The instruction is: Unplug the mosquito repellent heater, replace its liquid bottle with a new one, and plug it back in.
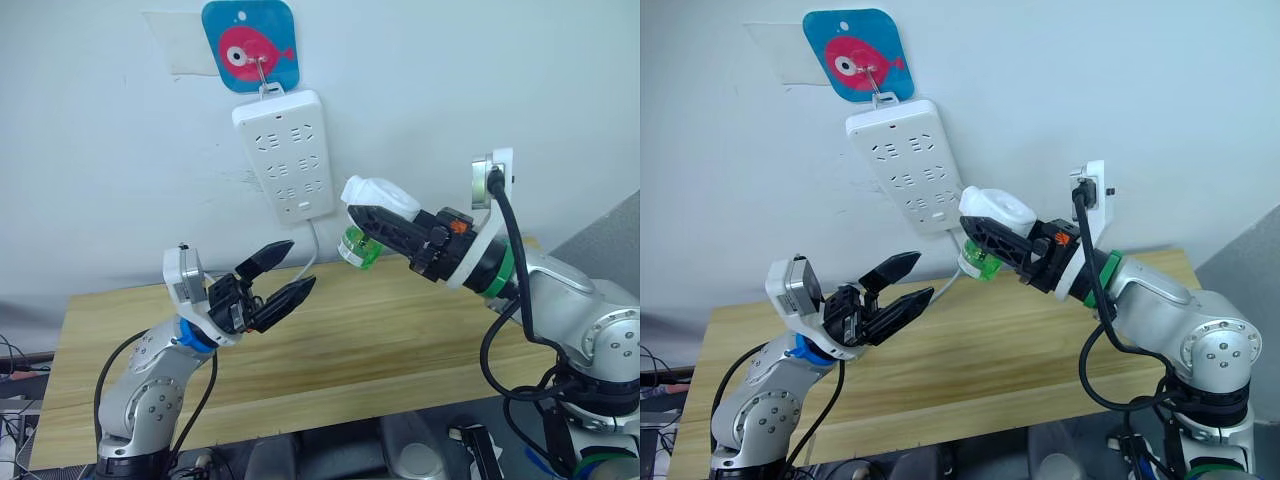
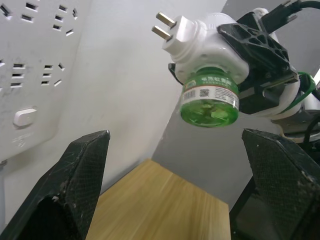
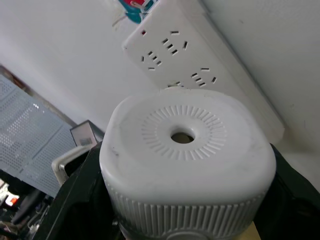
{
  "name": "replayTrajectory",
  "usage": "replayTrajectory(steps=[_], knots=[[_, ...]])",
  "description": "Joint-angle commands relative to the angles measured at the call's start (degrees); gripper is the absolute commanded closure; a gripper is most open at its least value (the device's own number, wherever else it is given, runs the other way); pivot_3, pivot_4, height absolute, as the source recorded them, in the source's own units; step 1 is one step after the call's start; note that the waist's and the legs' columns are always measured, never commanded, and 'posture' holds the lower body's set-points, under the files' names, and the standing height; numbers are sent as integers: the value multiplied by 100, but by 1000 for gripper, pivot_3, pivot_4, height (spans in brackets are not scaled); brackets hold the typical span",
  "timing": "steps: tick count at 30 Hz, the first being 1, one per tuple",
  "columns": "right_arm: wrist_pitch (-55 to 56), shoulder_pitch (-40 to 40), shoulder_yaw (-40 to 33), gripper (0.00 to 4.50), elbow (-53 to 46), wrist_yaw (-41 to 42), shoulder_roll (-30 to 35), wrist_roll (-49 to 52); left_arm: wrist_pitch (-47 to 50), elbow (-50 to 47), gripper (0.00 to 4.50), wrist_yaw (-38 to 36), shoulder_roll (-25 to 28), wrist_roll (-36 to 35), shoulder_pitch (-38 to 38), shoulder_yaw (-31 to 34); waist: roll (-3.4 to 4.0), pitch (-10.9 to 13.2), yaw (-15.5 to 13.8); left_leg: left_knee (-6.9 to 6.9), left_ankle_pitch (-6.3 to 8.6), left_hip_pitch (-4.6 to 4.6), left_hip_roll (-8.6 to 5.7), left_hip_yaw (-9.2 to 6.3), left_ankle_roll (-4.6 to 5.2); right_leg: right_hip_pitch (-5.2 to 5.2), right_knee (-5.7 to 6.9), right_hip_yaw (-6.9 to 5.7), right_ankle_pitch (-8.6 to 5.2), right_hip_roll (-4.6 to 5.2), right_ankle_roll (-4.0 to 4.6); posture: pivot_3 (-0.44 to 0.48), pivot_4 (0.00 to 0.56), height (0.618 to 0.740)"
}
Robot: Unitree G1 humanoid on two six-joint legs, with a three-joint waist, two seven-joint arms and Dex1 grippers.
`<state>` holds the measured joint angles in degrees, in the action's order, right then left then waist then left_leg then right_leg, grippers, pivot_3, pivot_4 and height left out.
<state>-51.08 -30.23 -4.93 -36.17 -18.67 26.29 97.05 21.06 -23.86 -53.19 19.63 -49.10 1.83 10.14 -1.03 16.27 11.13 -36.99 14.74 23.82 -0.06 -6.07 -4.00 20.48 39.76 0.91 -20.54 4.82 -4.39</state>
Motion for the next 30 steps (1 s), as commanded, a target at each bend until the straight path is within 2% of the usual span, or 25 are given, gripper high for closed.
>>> replayTrajectory(steps=[1,13,30], knots=[[461,-83,136,1507,-126,-208,-71,290,-217,11,59,-85,-140,-2,70,-162,0,0,-1,0,0,0,0,0,0,0,0,0,0,0,0,-279,282,740],[1051,-229,584,1507,-101,-520,-202,404,-660,462,59,-237,-514,245,507,-626,0,0,0,0,0,1,0,-1,0,0,-2,-2,0,0,0,-284,282,740],[1336,-201,802,1507,-112,-694,-246,373,-782,651,59,-96,-973,145,988,-833,-3,4,-3,0,0,4,-1,-1,0,-1,-6,-3,0,-1,0,-286,293,740]])
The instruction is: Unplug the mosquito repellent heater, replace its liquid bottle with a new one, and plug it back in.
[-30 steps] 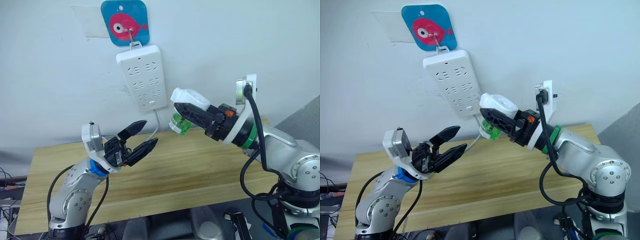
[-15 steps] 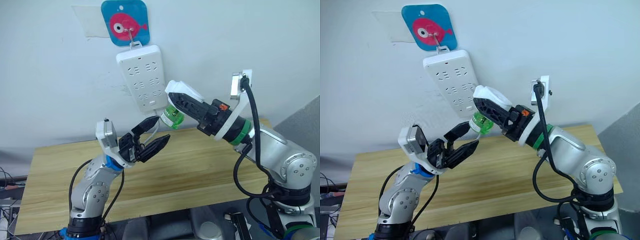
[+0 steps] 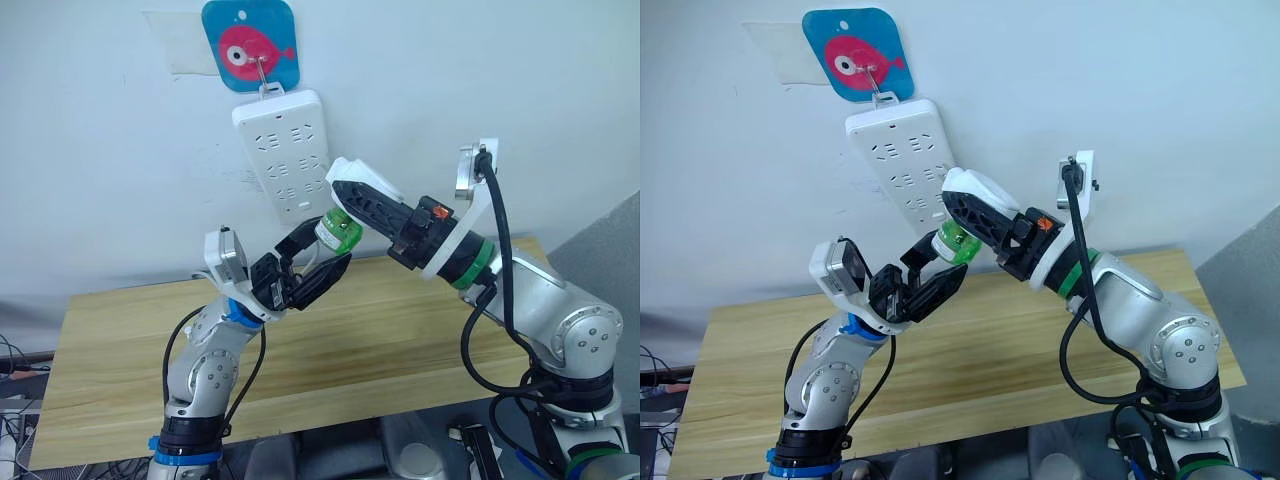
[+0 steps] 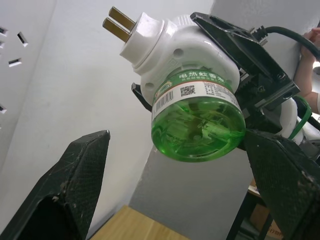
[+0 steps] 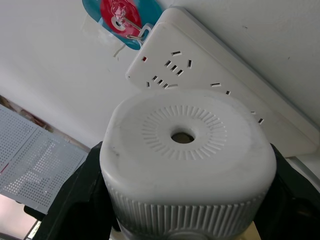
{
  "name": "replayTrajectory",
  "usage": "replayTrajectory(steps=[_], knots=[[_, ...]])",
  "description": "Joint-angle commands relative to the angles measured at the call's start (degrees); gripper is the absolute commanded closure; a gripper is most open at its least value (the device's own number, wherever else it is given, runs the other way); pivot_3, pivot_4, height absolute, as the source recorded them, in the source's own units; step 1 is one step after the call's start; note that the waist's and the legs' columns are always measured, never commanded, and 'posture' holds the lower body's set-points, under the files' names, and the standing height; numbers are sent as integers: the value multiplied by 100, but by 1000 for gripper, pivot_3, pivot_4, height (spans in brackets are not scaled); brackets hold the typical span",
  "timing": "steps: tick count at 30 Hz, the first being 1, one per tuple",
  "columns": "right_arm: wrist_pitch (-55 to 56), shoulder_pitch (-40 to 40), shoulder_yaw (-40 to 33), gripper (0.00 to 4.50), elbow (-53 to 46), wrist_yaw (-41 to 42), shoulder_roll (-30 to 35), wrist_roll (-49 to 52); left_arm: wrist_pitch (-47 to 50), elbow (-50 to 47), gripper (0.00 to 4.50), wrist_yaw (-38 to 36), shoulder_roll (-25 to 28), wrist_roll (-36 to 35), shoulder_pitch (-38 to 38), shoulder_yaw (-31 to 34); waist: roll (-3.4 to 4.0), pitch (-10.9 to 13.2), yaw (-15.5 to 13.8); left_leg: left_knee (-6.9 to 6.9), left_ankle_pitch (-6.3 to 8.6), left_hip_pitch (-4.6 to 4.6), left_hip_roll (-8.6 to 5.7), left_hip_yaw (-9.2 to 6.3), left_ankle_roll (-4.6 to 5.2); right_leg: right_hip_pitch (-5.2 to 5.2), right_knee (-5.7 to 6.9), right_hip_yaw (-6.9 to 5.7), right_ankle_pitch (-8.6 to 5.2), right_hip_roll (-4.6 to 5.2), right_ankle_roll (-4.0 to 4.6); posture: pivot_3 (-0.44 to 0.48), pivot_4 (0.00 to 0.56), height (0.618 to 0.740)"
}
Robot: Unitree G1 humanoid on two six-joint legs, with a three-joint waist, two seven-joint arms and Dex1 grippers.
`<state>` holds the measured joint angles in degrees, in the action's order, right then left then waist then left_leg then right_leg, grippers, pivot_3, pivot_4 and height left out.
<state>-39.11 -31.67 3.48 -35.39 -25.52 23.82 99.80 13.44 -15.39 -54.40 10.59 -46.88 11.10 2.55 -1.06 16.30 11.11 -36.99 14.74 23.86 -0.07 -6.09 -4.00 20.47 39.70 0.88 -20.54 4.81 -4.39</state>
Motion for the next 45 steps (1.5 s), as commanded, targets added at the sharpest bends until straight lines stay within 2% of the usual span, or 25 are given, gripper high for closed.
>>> replayTrajectory(steps=[1,26,33,45], knots=[[142,-53,-37,1507,-192,-13,1,97,-20,-199,59,38,-85,-77,74,-79,-1,1,-2,0,0,0,0,0,0,0,0,0,0,0,0,-286,292,740],[206,-31,19,1507,-271,-117,17,117,69,-51,59,115,-403,-125,387,-208,-6,19,1,2,0,4,0,-1,0,-2,-11,-4,0,0,0,-301,295,740],[212,-12,12,1507,-290,-145,32,146,101,-38,2145,190,-416,-175,474,-153,-6,24,3,2,0,4,0,-1,0,-2,-13,-4,0,0,0,-299,297,740],[222,8,20,1507,-287,-153,26,159,110,-52,2225,222,-394,-199,483,-155,-6,27,1,2,0,5,0,-1,0,-2,-15,-4,0,0,0,-296,297,740]])
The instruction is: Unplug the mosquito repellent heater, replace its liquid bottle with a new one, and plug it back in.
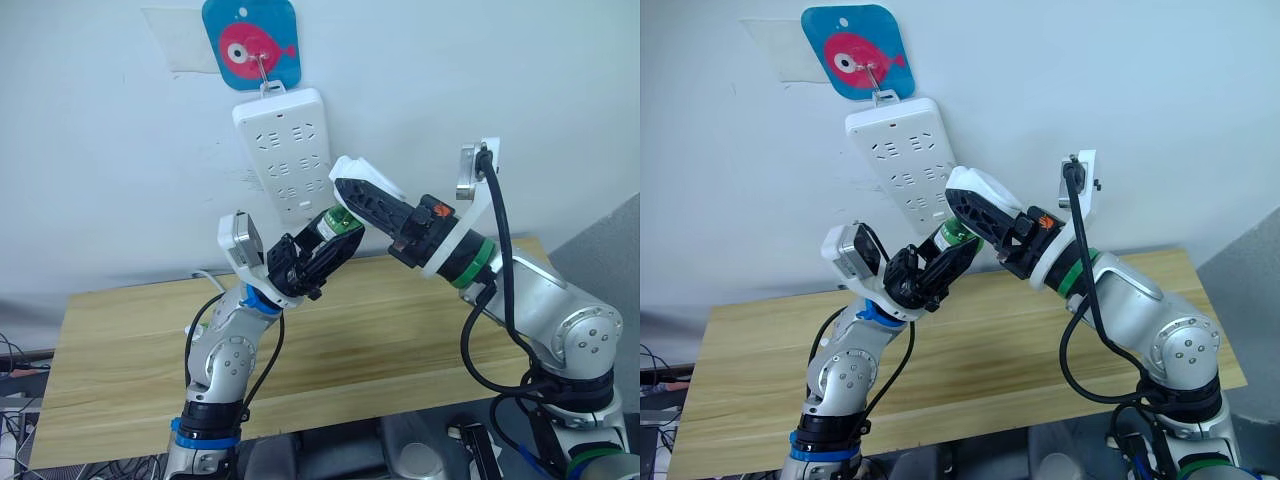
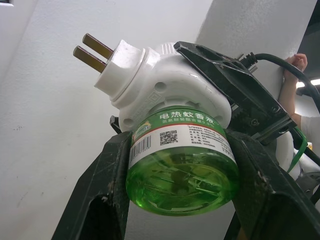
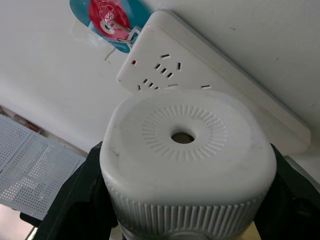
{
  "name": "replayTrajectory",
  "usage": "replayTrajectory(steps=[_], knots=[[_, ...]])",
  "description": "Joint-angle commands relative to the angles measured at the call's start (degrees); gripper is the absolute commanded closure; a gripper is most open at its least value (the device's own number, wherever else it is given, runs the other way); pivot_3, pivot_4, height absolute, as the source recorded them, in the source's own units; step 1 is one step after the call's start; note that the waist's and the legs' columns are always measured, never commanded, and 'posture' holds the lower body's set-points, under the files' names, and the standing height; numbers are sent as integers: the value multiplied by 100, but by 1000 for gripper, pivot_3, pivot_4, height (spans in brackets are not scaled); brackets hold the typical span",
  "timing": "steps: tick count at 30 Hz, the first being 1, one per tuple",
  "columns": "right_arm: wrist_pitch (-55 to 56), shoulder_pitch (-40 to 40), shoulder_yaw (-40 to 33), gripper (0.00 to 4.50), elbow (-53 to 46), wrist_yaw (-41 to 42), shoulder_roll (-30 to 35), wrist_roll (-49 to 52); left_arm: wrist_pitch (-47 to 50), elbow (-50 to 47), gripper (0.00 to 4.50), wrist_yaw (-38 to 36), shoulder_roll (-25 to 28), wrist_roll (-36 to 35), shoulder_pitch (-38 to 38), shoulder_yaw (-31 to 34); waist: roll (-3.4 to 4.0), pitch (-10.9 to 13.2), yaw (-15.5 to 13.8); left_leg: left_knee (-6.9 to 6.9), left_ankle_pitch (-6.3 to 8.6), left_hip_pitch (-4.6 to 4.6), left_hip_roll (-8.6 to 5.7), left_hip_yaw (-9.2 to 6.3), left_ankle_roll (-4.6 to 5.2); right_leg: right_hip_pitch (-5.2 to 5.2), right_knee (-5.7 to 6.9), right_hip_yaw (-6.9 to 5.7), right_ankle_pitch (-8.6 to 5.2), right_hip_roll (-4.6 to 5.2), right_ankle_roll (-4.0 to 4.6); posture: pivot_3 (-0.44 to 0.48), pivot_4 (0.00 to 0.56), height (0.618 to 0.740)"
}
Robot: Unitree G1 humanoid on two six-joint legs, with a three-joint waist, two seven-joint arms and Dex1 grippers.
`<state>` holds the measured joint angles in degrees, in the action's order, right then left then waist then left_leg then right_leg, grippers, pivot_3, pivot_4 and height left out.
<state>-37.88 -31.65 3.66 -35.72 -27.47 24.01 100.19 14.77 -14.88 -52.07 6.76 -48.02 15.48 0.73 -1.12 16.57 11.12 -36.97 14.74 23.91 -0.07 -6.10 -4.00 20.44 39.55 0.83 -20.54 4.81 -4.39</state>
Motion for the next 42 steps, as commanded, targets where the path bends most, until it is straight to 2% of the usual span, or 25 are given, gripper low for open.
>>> replayTrajectory(steps=[1,5,6,9,16,26,30,36,42], knots=[[100,8,0,1507,-255,41,8,121,-25,-103,2225,-10,-13,-81,47,26,0,0,0,0,0,0,0,0,0,0,0,0,0,0,0,-296,299,740],[99,-3,-20,1507,-269,95,18,62,-45,-104,2225,-11,-13,-59,49,19,0,5,0,0,0,0,0,0,0,0,0,0,0,0,0,-295,299,740],[104,-13,-32,768,-274,117,17,52,-51,-104,2225,-13,-12,-54,51,19,0,7,-1,0,0,0,0,0,0,0,0,0,0,0,0,-295,299,740],[116,-36,-76,0,-263,125,46,38,-67,-105,2225,-21,-7,-45,49,15,0,11,-2,0,0,0,0,0,0,0,-1,0,0,0,0,-296,299,740],[-28,70,-252,0,-186,349,472,171,-46,-150,2225,-106,189,-58,40,87,-1,14,-6,1,0,1,0,-1,0,0,-3,-1,0,0,0,-296,297,740],[-314,352,-716,0,-31,1190,1501,933,283,-187,2225,-512,983,-328,-54,436,-2,19,-23,2,0,1,0,-2,1,0,-5,-2,0,0,0,-282,282,740],[-444,493,-834,0,-21,1540,1851,1265,320,-135,2225,-729,1238,-303,-99,544,-1,18,-36,2,0,3,1,-2,0,-1,-9,-4,0,0,0,-277,260,740],[-1083,587,-922,0,398,2580,2452,1281,563,53,2225,-1182,1772,-416,-23,760,-1,17,-50,1,0,3,-2,-3,-1,-1,-6,-6,0,1,0,-272,237,740],[-2079,120,-642,0,1257,3667,3012,1281,752,181,2225,-1602,2235,-446,149,879,-1,17,-61,-2,-1,3,-2,-3,0,-1,-2,-7,0,0,0,-254,231,740]])
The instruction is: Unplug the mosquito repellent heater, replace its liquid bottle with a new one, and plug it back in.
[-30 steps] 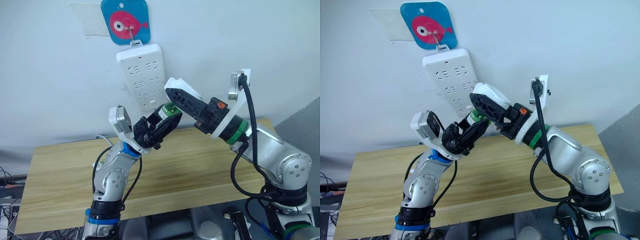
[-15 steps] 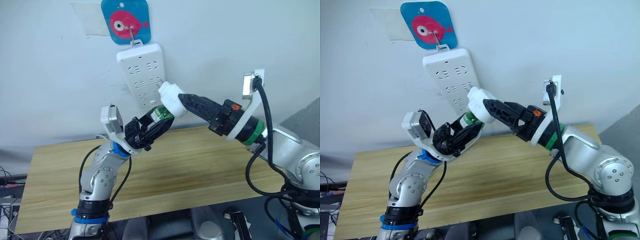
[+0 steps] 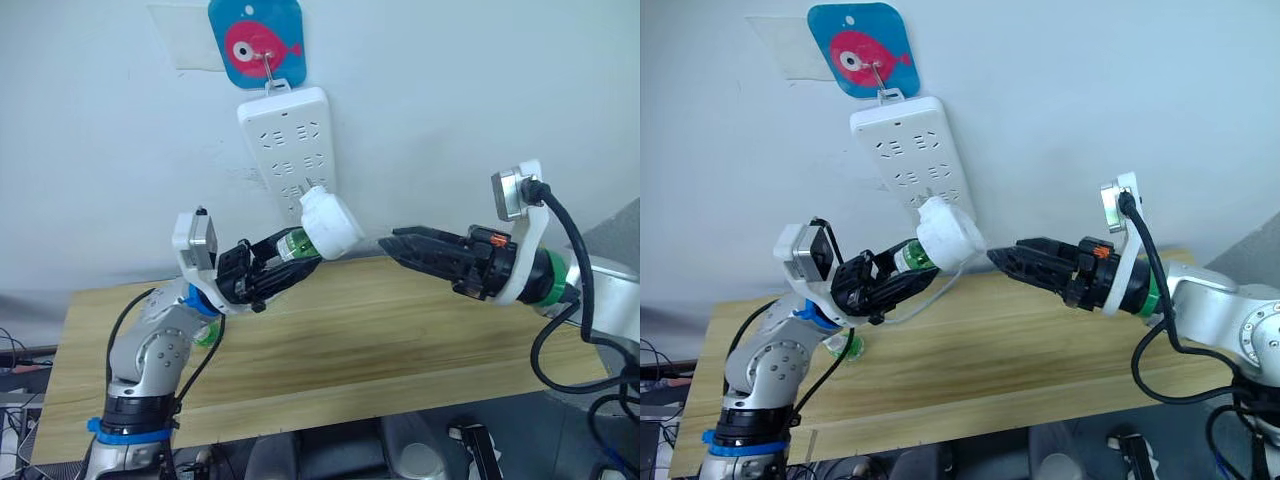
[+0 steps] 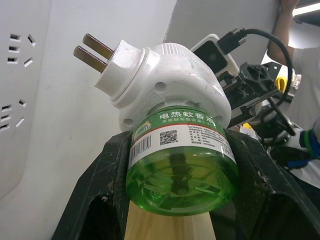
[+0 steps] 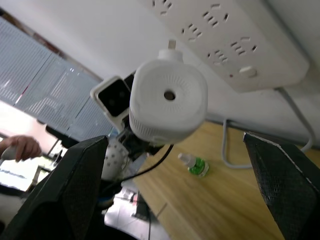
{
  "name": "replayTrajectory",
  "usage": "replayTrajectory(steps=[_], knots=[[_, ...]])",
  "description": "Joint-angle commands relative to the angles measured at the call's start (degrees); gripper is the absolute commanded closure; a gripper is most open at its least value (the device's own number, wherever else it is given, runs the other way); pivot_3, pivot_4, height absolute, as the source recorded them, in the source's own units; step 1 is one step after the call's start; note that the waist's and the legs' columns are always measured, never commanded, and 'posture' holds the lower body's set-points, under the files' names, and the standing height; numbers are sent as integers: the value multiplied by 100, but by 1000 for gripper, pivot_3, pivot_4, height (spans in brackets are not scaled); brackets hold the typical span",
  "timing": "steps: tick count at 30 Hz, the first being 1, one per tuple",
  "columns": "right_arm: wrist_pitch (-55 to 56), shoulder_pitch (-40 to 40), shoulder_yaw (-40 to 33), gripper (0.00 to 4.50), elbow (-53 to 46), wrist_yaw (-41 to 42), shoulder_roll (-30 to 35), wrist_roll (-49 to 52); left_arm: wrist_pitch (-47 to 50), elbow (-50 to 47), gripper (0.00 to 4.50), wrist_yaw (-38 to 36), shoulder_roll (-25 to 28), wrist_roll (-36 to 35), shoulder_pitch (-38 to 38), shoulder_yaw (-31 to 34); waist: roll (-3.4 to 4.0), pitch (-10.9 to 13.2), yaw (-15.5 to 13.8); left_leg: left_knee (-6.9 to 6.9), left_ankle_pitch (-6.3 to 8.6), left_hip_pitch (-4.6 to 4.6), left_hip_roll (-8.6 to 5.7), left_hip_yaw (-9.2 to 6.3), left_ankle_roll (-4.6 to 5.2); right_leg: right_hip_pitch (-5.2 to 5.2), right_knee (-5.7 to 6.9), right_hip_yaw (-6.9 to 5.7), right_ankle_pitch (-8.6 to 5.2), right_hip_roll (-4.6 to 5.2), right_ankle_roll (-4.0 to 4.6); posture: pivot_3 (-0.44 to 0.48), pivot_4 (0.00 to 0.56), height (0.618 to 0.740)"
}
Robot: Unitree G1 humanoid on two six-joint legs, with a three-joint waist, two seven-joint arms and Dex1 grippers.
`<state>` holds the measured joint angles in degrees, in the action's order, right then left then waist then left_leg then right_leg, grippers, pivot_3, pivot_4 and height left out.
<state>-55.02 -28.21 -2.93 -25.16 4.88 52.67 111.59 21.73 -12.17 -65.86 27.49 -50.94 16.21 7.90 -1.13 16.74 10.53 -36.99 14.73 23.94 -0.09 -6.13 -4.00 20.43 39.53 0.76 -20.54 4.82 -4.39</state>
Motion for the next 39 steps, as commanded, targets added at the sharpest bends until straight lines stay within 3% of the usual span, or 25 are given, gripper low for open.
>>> replayTrajectory(steps=[1,8,17,39], knots=[[-441,-286,47,0,288,503,166,141,80,-85,2225,-254,200,-160,84,171,0,0,-2,0,0,0,0,0,0,1,0,0,0,0,0,-251,233,740],[-1185,-848,393,0,905,1062,268,141,201,-162,2225,-609,552,-129,-7,197,0,0,-46,1,-1,7,1,-1,-3,1,-10,-4,0,0,0,-238,251,740],[-1669,-1496,901,0,1541,997,-92,141,262,-307,2225,-1092,834,4,6,-14,0,3,-145,-1,0,9,1,-2,0,3,-5,-4,0,0,0,-223,276,740],[-2141,-2250,1236,0,2242,836,-926,141,207,-96,2225,-1204,644,234,435,-337,1,24,-232,-3,0,18,2,-9,1,3,-8,-13,1,0,1,-213,304,740]])
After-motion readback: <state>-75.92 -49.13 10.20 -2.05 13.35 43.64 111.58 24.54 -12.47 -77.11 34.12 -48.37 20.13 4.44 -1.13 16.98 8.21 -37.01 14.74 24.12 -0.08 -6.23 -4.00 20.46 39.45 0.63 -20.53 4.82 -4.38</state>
